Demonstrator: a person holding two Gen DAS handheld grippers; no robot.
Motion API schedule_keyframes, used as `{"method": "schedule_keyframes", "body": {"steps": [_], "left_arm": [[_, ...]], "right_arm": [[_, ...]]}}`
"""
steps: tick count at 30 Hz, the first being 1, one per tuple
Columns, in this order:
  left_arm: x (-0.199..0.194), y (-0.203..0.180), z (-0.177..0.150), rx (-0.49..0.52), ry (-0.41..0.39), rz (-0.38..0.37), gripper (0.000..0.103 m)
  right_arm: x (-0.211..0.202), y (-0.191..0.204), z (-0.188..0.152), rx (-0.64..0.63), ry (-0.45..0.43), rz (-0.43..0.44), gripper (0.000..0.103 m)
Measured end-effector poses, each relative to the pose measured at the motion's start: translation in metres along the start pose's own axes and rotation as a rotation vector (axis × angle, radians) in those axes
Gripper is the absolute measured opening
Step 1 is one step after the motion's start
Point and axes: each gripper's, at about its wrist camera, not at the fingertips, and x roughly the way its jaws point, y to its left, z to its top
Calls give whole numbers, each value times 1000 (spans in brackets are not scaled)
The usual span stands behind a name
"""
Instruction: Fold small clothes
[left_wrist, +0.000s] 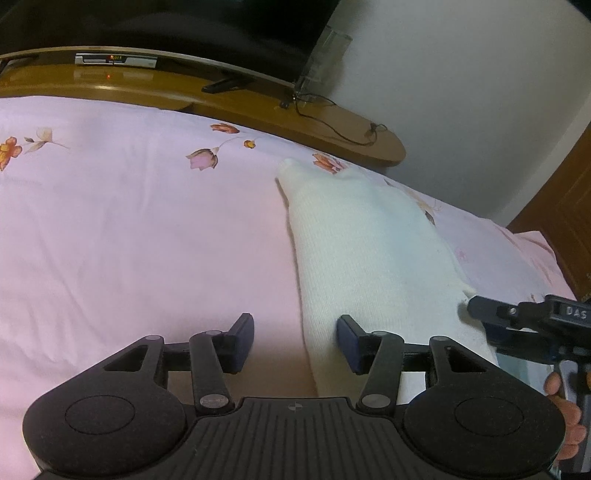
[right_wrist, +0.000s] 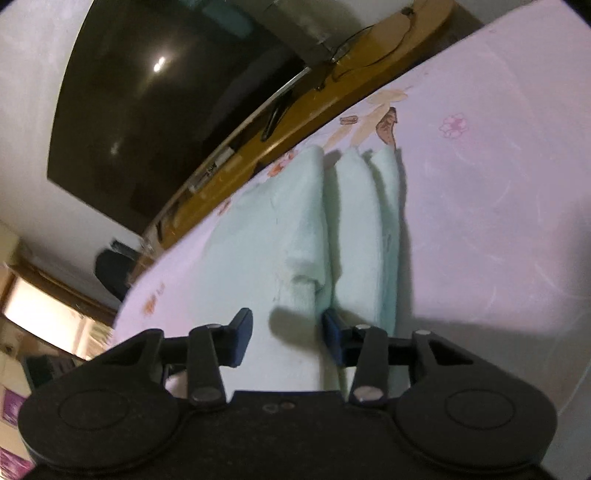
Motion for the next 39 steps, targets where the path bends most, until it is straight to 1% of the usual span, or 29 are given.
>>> {"method": "schedule_keyframes", "body": {"steps": [2,3,5,6,7,8,9,10,13,15,16,17,18,20,22,23,24,25,26,28,29,30,31,33,35,36,37,38,39], "left_arm": [[0,0,0,3,-1,1,52],[0,0,-1,4,-1,1,52],[1,0,-1,8,2,-1,52],[1,1,0,9,4,-3,52],[1,1,0,8,6,-7,52],[1,1,1,9,11,-8,52],[1,1,4,8,19,-8,52],[1,1,7,4,22,-8,52],[1,2,17,-3,-6,-1,52],[6,1,21,0,-3,2,52],[9,-1,22,3,-6,10,52],[11,-3,22,6,-5,12,52],[13,-6,23,20,-1,20,52],[12,-14,25,57,-9,47,51],[8,-24,31,103,-31,52,51],[6,-28,34,121,-38,31,51],[5,-33,36,137,-42,9,52],[6,-39,38,160,-39,14,52],[10,-44,39,182,-30,26,52],[24,-49,37,203,16,40,52],[30,-49,34,200,33,35,52],[32,-48,33,187,28,26,52],[32,-47,33,179,27,25,52],[28,-45,36,181,30,23,52],[20,-43,38,185,6,6,52],[17,-40,40,181,-6,-4,52],[15,-37,42,173,-14,-9,52],[16,-36,45,161,-23,-24,52],[18,-33,48,150,-25,-34,52]], "right_arm": [[5,-1,-1,-8,15,7,41],[18,-4,6,-1,27,31,41],[25,-2,6,1,94,131,41],[25,2,5,-28,106,145,41],[26,5,5,-57,106,140,41],[28,5,6,-67,90,106,35],[30,2,8,-49,69,76,32],[31,-2,9,-13,51,78,30],[34,0,10,9,24,99,33],[39,5,8,-22,24,69,29],[40,9,7,-44,26,40,24],[42,13,5,-73,28,17,16],[43,19,4,-119,28,-5,14],[40,39,-3,-214,8,-73,12],[34,54,-6,-258,-26,-110,12],[29,62,-7,-281,-45,-124,12],[24,67,-8,-289,-57,-114,12],[15,73,-9,-292,-71,-108,12],[5,72,-10,-287,-86,-112,12],[-6,68,-12,-262,-100,-122,12],[-6,58,-16,-238,-91,-144,12],[4,43,-18,-201,-70,-184,12],[11,28,-20,-152,-44,-202,12],[12,8,-21,-78,-56,-127,14],[1,3,-17,-35,-91,-75,25],[-6,4,-15,-48,-122,-82,29],[-13,4,-14,-70,-155,-100,42],[-20,3,-11,-80,-187,-105,47],[-25,-2,-6,-69,-215,-91,47]]}}
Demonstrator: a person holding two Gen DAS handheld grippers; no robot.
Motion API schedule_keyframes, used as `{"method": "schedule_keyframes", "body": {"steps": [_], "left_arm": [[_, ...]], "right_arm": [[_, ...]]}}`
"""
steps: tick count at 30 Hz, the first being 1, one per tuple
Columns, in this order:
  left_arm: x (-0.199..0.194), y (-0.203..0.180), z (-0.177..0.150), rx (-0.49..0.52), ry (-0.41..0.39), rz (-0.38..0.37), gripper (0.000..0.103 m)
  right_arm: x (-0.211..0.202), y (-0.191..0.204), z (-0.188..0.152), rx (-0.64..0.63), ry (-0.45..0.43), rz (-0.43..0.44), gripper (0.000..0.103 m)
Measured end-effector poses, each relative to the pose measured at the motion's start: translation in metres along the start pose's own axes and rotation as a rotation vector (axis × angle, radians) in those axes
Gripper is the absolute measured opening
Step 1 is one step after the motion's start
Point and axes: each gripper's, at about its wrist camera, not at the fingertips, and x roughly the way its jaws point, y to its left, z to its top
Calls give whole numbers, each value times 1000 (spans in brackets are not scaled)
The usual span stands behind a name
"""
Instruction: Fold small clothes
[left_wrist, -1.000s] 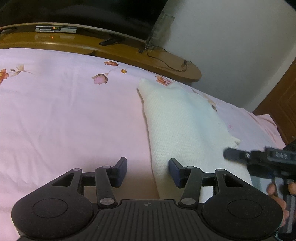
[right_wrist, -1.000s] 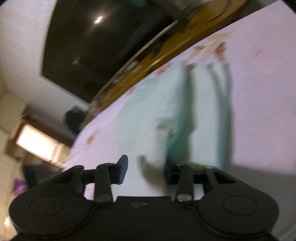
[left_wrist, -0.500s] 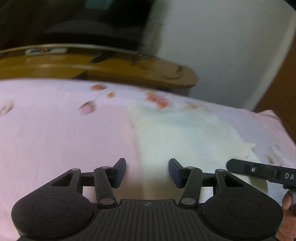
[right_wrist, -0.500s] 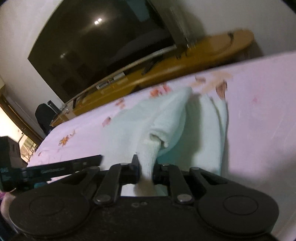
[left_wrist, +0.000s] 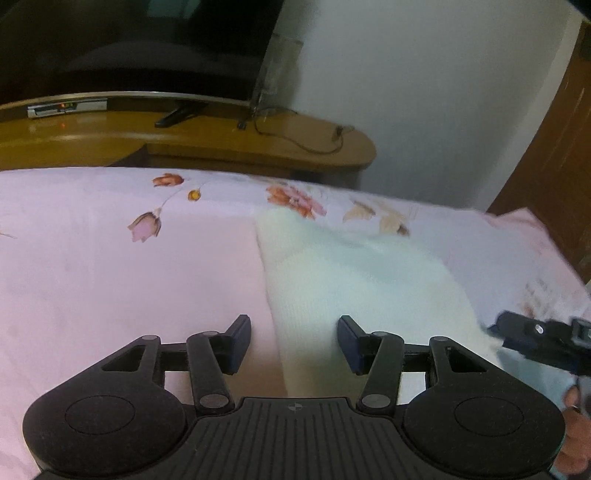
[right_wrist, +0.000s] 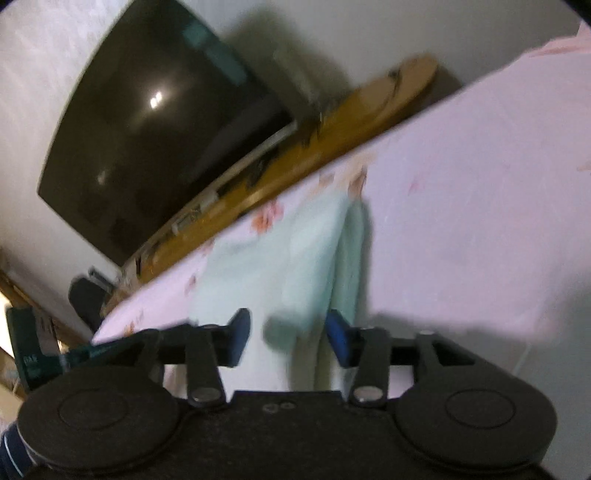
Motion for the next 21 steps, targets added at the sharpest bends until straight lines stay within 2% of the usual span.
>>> {"method": "schedule_keyframes", "body": {"steps": [3,7,9,11,13,15,16,18,20,21], "left_arm": [[15,7,7,-37,8,-5,52],[22,18,9,-117,-1,-38,52],[25,19,8,-115,6,-49,52],[28,14,9,-93,14,-63,52],[37,7,11,-49,25,-38,52],[47,8,11,-76,41,-56,52],[48,11,10,-91,44,-62,57],[42,15,10,-105,51,-54,58],[22,11,11,-53,2,-55,58],[16,8,13,-26,-26,-49,58]], "right_arm": [[15,-12,23,61,-18,-18,46],[56,-4,38,-15,51,-75,43],[62,6,37,-97,60,-121,13],[60,14,31,-211,49,-154,8],[54,15,30,-269,24,-188,8],[59,7,31,-244,37,-220,7],[66,3,29,-234,42,-238,8],[73,5,29,-221,34,-260,12],[64,18,28,-238,13,-291,23],[54,29,26,-280,-27,-298,23]]}}
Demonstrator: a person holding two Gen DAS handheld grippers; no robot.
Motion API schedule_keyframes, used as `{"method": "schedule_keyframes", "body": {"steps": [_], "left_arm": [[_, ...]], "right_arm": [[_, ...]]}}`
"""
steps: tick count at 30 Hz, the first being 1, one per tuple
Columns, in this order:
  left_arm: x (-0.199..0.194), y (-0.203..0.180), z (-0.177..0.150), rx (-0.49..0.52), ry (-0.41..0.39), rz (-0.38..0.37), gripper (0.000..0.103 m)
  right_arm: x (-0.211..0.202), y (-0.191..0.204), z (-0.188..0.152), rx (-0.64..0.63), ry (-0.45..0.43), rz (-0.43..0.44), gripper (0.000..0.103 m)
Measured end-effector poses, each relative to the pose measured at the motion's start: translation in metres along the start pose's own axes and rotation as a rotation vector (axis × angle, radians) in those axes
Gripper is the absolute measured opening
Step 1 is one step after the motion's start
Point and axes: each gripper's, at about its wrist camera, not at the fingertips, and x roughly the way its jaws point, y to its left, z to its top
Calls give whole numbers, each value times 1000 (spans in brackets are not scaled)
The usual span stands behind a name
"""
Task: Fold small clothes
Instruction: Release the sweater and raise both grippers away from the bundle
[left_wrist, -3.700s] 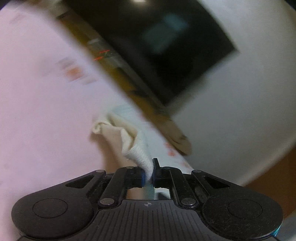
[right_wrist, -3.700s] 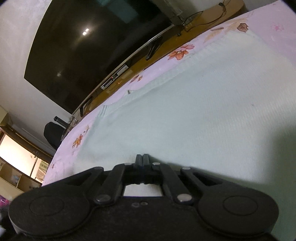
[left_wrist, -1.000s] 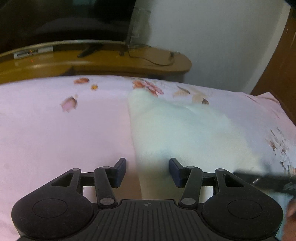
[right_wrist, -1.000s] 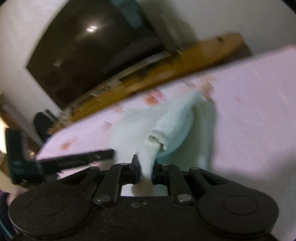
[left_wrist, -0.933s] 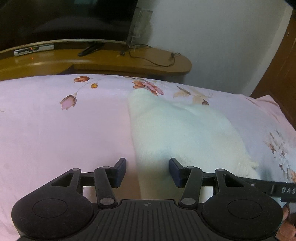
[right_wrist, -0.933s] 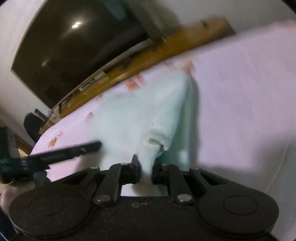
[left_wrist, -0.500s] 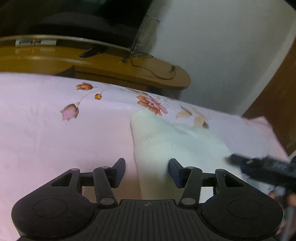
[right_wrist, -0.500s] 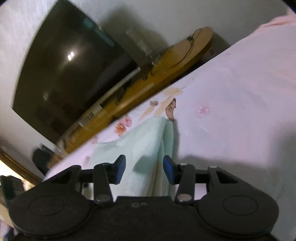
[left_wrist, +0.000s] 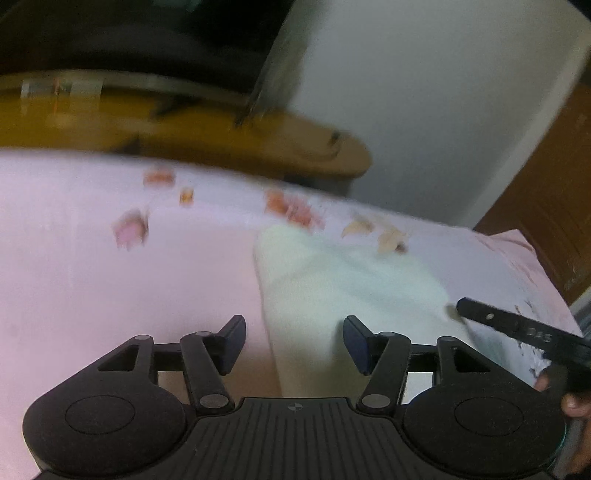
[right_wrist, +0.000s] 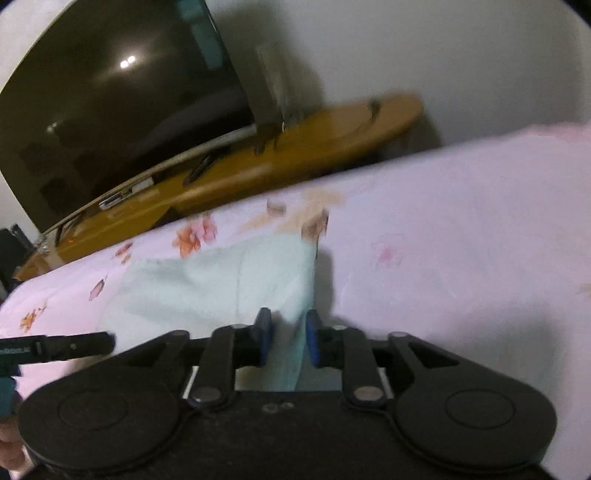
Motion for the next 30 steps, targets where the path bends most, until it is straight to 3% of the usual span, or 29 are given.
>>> {"method": "schedule_keyframes", "body": {"steps": [3,5,6,7,8,10,13,15,16,17,19,21,23,24,26,27,28,30], "left_arm": [[9,-2,14,-7,-34,43,58],[32,-3,17,7,16,65,58],[48,-2,13,17,78,66,66],[55,3,10,-13,87,27,72],[52,6,11,-34,94,19,72],[32,2,13,-21,90,29,72],[3,-13,-3,35,53,-13,72],[12,-24,-22,137,85,52,73],[17,-24,-32,154,66,54,81],[15,-18,-34,125,50,55,82],[2,-15,-31,71,66,59,81],[-23,-19,-37,98,25,63,81],[-44,-23,-52,98,21,50,81],[-46,-24,-61,107,32,43,81],[-40,-27,-85,189,91,109,81],[-46,-30,-94,228,63,123,81],[-56,-33,-97,242,68,131,81],[-79,-36,-102,239,38,123,81]], "right_arm": [[-12,30,2,-162,-53,13,23],[1,46,6,-235,-40,0,23],[12,49,5,-256,-24,-22,24],[33,48,2,-286,44,-94,24],[47,40,-1,-272,90,-136,26],[39,31,4,-203,91,-109,26],[-7,35,-3,-239,22,-56,28],[-22,40,-21,-278,41,-8,27],[-21,40,-32,-312,57,3,28],[-12,39,-44,-349,67,-30,30],[-11,28,-37,-242,73,-27,33],[-22,31,-28,-205,86,-48,34],[-49,42,-33,-267,45,-30,29],[-60,46,-41,-287,43,-14,29],[-63,47,-63,-323,99,7,30],[-55,45,-78,-361,149,-21,30],[-54,38,-90,-367,135,-36,34],[-67,28,-86,-256,143,-44,34]]}}
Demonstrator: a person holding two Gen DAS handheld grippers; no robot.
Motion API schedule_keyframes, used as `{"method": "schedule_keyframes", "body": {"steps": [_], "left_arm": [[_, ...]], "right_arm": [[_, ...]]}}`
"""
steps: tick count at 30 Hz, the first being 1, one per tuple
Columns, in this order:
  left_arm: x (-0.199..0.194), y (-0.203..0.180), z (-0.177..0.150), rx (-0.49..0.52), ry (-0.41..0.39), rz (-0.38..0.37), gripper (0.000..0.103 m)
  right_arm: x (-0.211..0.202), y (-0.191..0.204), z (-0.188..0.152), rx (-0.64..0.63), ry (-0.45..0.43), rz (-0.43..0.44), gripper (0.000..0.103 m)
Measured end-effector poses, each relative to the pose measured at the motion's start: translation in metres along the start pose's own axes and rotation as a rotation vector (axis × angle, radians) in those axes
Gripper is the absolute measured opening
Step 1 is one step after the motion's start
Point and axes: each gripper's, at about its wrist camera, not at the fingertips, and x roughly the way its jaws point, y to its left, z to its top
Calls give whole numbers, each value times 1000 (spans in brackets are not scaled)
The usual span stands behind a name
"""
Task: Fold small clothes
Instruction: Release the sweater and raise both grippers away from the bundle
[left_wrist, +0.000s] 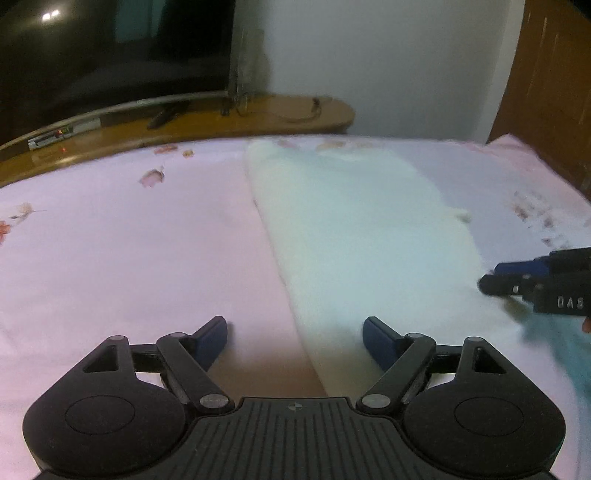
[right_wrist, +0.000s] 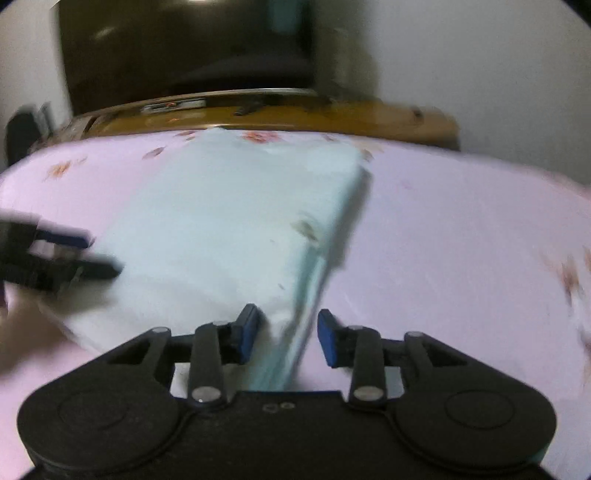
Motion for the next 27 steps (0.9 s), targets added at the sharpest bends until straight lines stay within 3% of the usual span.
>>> {"method": "schedule_keyframes", "body": {"steps": [2,3,4,5,7,8,10,12,18,21,27], "left_arm": [[-10,-6,-8,22,-26,-12,81],[-7,-11,-13,25,-2,-2,81],[3,-16,-19,20,39,13,86],[3,-17,-24,1,0,28,88],[-3,-18,-23,-43,19,61,89],[-9,-17,-23,-60,24,72,89],[-30,-21,-30,-67,1,88,89],[-52,-23,-44,-71,-1,106,89],[-112,-34,-98,-129,-9,123,89],[-131,-40,-109,-134,-12,142,89],[-173,-56,-105,-123,-90,154,89]], "right_arm": [[-26,7,-3,-12,-57,-26,37],[-35,12,-8,-31,-85,-1,37],[-35,17,-14,-40,-68,30,35],[-19,20,-22,-50,13,37,37],[-11,9,-30,38,-12,37,44],[-12,5,-25,108,16,37,44],[-24,7,-19,147,34,5,45],[-47,16,-29,119,-11,-32,47],[-107,26,-89,207,-11,24,48],[-129,33,-117,222,-15,32,48],[-160,51,-119,197,-36,16,51]]}}
